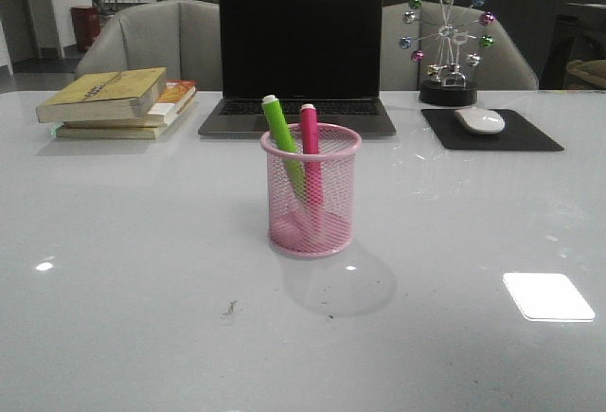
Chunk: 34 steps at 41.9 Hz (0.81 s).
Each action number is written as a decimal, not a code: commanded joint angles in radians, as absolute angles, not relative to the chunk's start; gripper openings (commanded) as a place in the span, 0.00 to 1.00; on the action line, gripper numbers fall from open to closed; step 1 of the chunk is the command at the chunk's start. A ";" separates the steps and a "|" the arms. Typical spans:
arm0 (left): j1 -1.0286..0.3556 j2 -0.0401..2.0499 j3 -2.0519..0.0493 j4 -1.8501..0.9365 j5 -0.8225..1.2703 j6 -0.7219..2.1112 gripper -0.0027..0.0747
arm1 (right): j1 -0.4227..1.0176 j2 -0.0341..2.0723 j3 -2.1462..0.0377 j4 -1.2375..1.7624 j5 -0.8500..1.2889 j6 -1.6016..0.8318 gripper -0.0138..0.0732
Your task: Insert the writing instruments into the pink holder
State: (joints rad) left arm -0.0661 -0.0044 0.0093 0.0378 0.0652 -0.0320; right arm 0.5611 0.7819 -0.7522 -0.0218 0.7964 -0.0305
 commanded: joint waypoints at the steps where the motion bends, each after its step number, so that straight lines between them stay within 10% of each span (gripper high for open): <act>1: -0.066 -0.026 0.008 0.038 -0.087 -0.046 0.16 | 0.560 0.782 -0.778 -0.025 0.742 -0.039 0.21; 34: -0.066 -0.024 0.008 0.038 -0.126 -0.046 0.16 | 0.560 0.782 -0.778 -0.025 0.742 -0.039 0.21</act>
